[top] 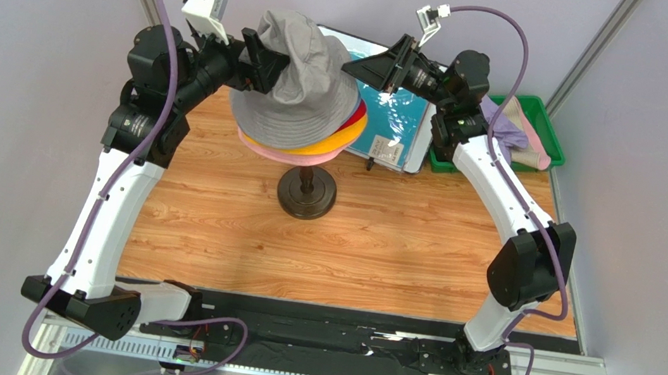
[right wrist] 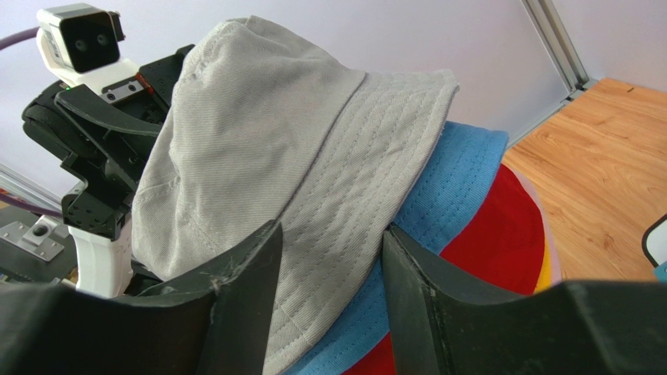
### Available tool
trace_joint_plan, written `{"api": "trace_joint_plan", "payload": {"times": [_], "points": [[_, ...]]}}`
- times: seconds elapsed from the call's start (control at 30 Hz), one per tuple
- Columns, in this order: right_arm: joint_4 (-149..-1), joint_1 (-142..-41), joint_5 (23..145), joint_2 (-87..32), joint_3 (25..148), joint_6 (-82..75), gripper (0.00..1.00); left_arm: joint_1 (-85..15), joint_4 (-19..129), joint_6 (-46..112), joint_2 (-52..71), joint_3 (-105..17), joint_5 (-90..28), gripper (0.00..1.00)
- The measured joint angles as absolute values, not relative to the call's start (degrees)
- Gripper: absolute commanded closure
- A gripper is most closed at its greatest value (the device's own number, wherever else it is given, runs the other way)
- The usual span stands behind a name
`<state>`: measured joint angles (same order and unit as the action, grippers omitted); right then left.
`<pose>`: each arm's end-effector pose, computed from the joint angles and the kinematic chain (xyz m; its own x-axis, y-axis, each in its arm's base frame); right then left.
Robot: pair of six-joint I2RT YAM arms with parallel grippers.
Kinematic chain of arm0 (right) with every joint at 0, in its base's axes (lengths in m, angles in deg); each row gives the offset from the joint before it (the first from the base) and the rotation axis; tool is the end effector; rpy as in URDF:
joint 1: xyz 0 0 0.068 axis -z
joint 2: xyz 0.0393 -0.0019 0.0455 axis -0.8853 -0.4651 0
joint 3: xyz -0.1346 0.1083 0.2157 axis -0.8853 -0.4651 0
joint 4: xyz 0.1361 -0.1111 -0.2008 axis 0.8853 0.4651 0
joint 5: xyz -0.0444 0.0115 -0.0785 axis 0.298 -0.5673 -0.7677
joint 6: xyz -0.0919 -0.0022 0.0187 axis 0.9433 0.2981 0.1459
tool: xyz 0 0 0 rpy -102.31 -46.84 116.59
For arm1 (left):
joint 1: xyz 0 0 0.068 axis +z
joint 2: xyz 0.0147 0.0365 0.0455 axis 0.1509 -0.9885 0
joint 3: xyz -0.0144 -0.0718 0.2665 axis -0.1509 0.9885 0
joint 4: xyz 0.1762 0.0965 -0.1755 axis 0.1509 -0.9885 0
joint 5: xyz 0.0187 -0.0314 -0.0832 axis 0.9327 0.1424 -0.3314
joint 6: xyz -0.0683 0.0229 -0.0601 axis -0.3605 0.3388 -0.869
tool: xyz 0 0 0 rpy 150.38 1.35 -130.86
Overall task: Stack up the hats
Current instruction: Stack the hat on the hat.
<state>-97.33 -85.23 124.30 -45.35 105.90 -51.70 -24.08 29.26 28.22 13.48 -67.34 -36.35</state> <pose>0.3820 0.2295 0.4598 -0.5856 0.3542 -0.7291 -0.7507 0.1024 0.6527 0.2774 -0.0968 0.5271 -0.1257 -0.2529 -0.9593 0.4659 0.8387 -0.2821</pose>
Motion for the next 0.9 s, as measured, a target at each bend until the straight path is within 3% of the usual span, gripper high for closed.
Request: {"api": "trace_joint_plan", "payload": {"times": [0.07, 0.1, 0.13, 0.9], "points": [[-95.32, -85.44, 124.28, -45.39, 106.77, -50.78, 0.73, -24.08, 29.26, 28.22, 13.48, -67.32, -36.39, 0.06], [-94.56, -85.53, 124.33, -45.39, 106.99, -50.47, 0.93, -24.08, 29.26, 28.22, 13.48, -67.32, -36.41, 0.07], [-94.12, -85.60, 124.28, -45.41, 107.03, -50.28, 1.00, -24.08, 29.26, 28.22, 13.48, -67.32, -36.43, 0.07], [-75.24, -86.60, 112.04, -42.27, 107.58, -37.43, 1.00, -24.08, 29.63, 28.59, 16.19, -65.92, -36.37, 0.05]]}}
